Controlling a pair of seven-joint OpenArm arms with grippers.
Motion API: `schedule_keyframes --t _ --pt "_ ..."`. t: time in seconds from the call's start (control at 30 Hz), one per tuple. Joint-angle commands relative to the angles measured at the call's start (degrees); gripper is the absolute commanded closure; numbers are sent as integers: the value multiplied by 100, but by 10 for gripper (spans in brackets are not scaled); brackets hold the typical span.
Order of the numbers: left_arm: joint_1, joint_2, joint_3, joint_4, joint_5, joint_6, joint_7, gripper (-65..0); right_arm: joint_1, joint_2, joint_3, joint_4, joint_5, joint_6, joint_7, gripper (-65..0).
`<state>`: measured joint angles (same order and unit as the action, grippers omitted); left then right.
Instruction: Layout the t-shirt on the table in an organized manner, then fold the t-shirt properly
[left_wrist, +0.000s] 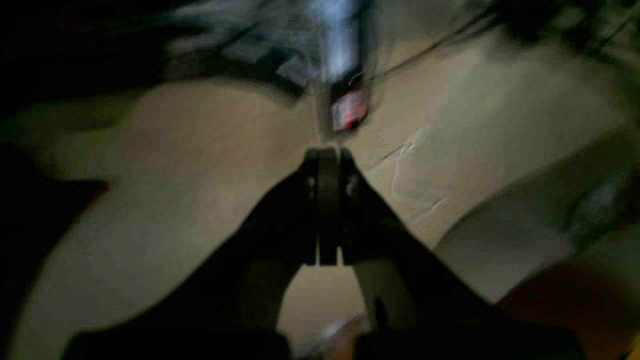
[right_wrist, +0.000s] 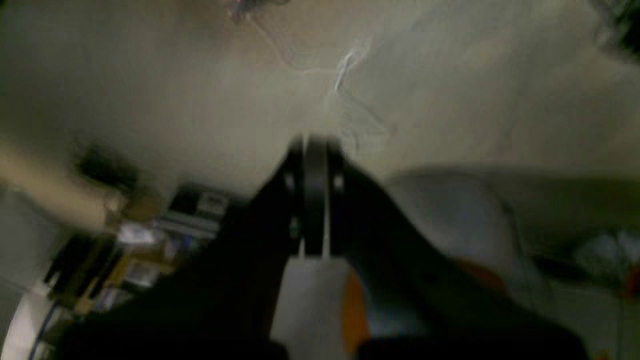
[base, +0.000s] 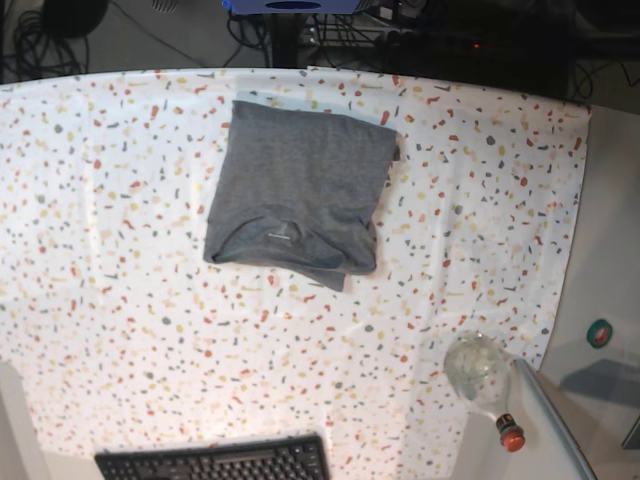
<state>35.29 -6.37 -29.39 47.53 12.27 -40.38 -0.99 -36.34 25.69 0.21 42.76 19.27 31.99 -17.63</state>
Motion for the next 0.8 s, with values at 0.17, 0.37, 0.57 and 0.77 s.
schedule_keyframes --t 0.17,0.37,0.57,0.77 --pt "-1353 -510 1563 -3562 166 38 -1461 0 1106 -886 -1344 -2558 -32 -1120 2251 0" --pt "-1880 -528 3471 -4388 228 1018 -2059 0 1484 -1967 -2038 -3744 -32 -2605 4185 0" --pt "-1907 -405 3550 -4001 52 2539 -2094 0 1801 -2231 -2786 -3744 -32 -2667 4185 0" --pt "-2206 -141 3550 -4098 25 2715 -2094 0 2144 -2204 -2794 -3771 -32 -2667 4194 0"
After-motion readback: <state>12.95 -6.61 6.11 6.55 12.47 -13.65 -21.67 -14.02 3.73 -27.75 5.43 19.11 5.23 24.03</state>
